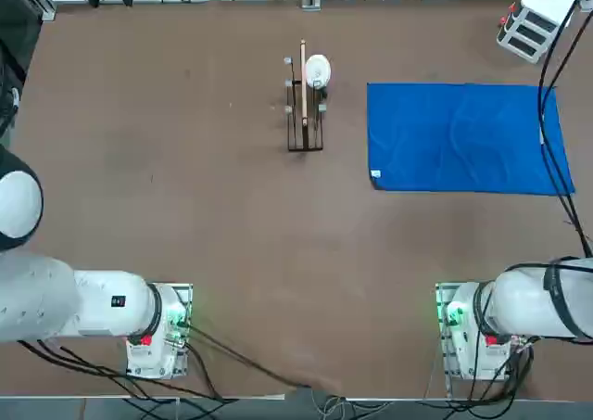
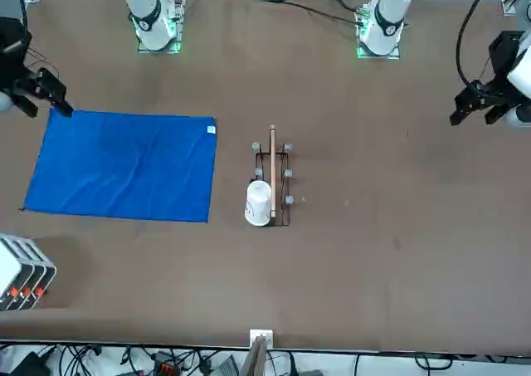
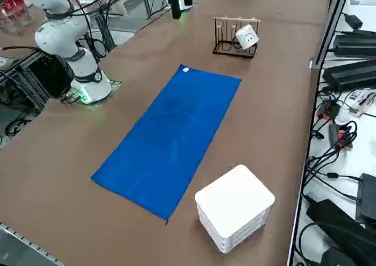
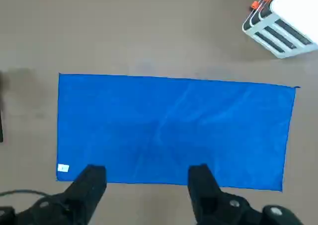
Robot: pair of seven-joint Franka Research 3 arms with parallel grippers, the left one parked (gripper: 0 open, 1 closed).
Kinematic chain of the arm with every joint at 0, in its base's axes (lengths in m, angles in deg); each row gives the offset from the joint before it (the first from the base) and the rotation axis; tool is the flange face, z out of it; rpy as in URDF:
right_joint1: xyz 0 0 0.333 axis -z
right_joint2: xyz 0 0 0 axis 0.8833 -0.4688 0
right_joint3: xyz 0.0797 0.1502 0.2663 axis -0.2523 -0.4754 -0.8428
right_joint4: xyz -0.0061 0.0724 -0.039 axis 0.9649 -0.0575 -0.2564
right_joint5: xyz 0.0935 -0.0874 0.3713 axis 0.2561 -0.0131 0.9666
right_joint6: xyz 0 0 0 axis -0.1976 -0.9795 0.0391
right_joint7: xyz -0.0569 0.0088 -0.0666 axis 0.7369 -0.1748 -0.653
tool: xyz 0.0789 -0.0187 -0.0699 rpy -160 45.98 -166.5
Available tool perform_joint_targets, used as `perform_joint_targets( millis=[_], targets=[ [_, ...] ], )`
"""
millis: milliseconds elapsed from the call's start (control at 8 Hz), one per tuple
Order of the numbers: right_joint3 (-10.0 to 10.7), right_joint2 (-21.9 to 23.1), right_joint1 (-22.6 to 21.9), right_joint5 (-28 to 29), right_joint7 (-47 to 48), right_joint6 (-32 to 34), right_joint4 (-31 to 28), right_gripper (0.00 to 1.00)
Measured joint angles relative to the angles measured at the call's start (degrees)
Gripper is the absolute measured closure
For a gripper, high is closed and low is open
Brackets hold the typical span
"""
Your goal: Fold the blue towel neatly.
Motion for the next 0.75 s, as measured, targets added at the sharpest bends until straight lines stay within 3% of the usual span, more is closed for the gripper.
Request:
perform_joint_targets(
  millis=[750],
  targets=[
    [0.0, -1.0, 0.4, 0.0, 0.7, 3.0, -1.3, 0.0]
  ],
)
